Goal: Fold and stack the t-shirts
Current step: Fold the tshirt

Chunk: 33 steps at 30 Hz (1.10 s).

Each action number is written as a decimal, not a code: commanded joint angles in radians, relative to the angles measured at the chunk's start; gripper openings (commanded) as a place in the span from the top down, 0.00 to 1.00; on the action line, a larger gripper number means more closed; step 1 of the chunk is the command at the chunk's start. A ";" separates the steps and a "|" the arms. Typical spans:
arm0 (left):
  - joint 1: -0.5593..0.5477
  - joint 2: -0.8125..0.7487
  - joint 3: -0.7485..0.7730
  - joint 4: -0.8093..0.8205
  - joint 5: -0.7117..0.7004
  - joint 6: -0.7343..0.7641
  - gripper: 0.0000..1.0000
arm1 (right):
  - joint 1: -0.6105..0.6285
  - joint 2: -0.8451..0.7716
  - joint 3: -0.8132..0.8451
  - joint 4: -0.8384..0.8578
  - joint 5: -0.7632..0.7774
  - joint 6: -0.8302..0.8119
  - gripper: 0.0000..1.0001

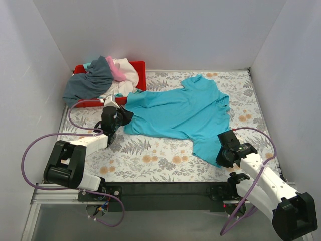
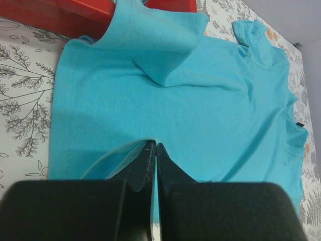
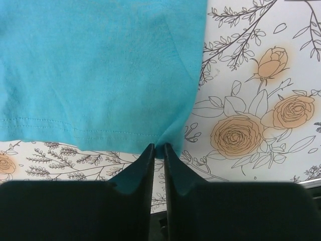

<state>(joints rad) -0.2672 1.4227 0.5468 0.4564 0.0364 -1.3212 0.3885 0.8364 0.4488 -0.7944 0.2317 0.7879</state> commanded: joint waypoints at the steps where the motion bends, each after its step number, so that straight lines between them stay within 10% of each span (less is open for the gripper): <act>1: 0.006 -0.050 -0.008 0.008 0.005 0.004 1.00 | 0.012 -0.013 0.021 -0.014 0.006 0.017 0.91; 33: 0.006 -0.082 -0.016 0.007 0.023 0.010 1.00 | 0.032 -0.027 0.137 0.489 0.254 -0.372 0.99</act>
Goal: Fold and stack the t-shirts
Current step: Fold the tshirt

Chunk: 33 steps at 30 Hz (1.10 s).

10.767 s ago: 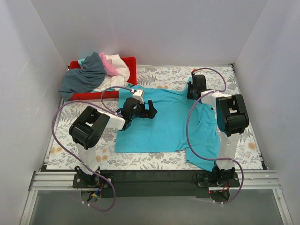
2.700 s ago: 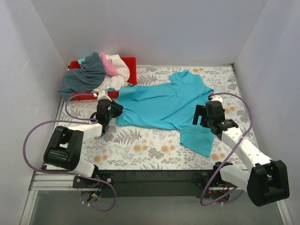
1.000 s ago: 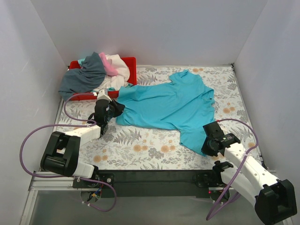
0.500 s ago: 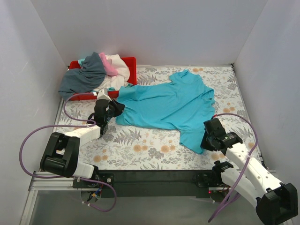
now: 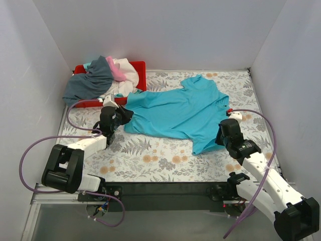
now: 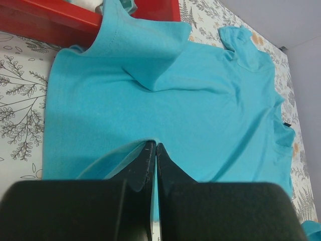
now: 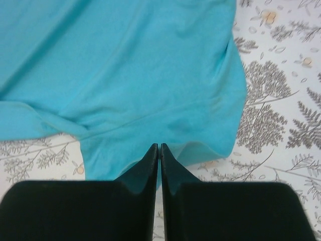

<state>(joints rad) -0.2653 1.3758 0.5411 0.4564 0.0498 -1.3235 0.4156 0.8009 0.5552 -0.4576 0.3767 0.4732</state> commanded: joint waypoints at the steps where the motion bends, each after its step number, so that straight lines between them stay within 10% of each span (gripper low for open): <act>1: 0.005 -0.038 -0.012 0.010 0.010 0.012 1.00 | 0.005 0.023 0.032 0.168 0.129 -0.068 0.99; 19: 0.005 -0.129 -0.043 -0.007 -0.013 0.010 1.00 | 0.003 0.142 0.091 0.324 0.123 -0.150 0.98; 26: 0.005 -0.126 -0.047 0.008 0.002 0.009 1.00 | -0.054 0.280 0.078 0.272 0.025 -0.114 0.35; 33: 0.005 -0.118 -0.047 0.011 -0.002 0.014 1.00 | -0.086 0.394 0.043 0.280 -0.155 -0.128 0.37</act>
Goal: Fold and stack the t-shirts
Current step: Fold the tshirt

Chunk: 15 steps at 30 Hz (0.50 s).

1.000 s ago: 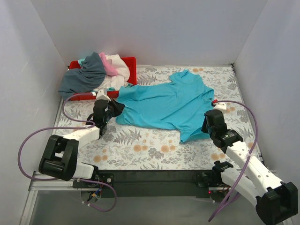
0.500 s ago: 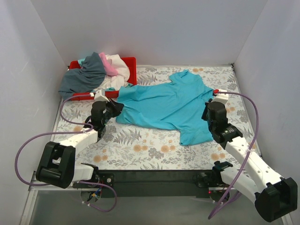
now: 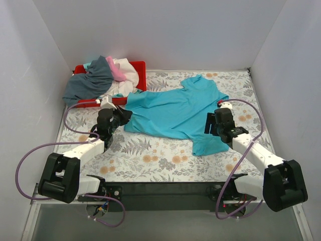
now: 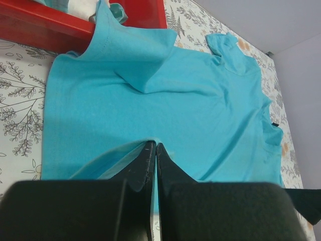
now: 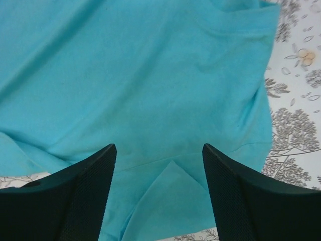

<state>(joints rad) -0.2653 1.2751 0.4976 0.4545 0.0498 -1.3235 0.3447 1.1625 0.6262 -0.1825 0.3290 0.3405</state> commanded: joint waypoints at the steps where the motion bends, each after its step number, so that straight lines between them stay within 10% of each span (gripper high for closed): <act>1: 0.003 -0.014 -0.004 0.015 -0.001 0.015 1.00 | -0.016 0.042 -0.039 0.006 -0.120 0.008 0.39; 15: 0.005 0.018 0.001 0.024 0.005 0.015 1.00 | -0.046 0.072 -0.108 0.020 -0.192 -0.003 0.54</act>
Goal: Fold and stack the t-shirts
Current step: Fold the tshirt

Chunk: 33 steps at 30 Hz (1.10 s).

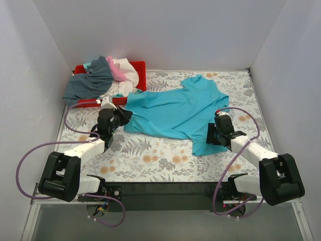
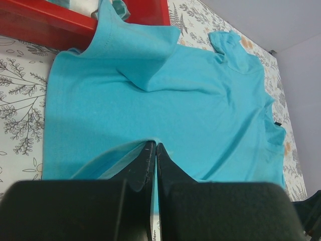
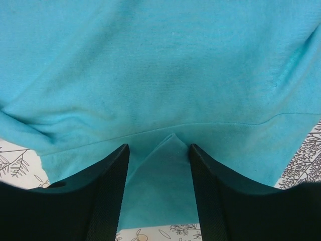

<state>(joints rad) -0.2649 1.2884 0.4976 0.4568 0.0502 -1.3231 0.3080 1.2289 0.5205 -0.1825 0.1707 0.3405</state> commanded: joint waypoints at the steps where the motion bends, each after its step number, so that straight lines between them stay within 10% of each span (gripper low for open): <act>1: 0.004 0.006 0.001 0.022 0.005 0.015 1.00 | -0.010 0.012 -0.001 0.020 -0.039 -0.005 0.55; 15: 0.004 0.015 0.004 0.020 0.004 0.016 1.00 | -0.010 -0.094 -0.001 -0.051 -0.002 -0.009 0.98; 33: 0.004 -0.052 -0.014 0.006 -0.019 0.010 1.00 | -0.010 -0.357 0.068 -0.023 0.033 -0.117 0.99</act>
<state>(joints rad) -0.2649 1.2858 0.4953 0.4564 0.0441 -1.3231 0.2985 0.9104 0.5293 -0.2699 0.1917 0.2535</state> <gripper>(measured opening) 0.015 0.020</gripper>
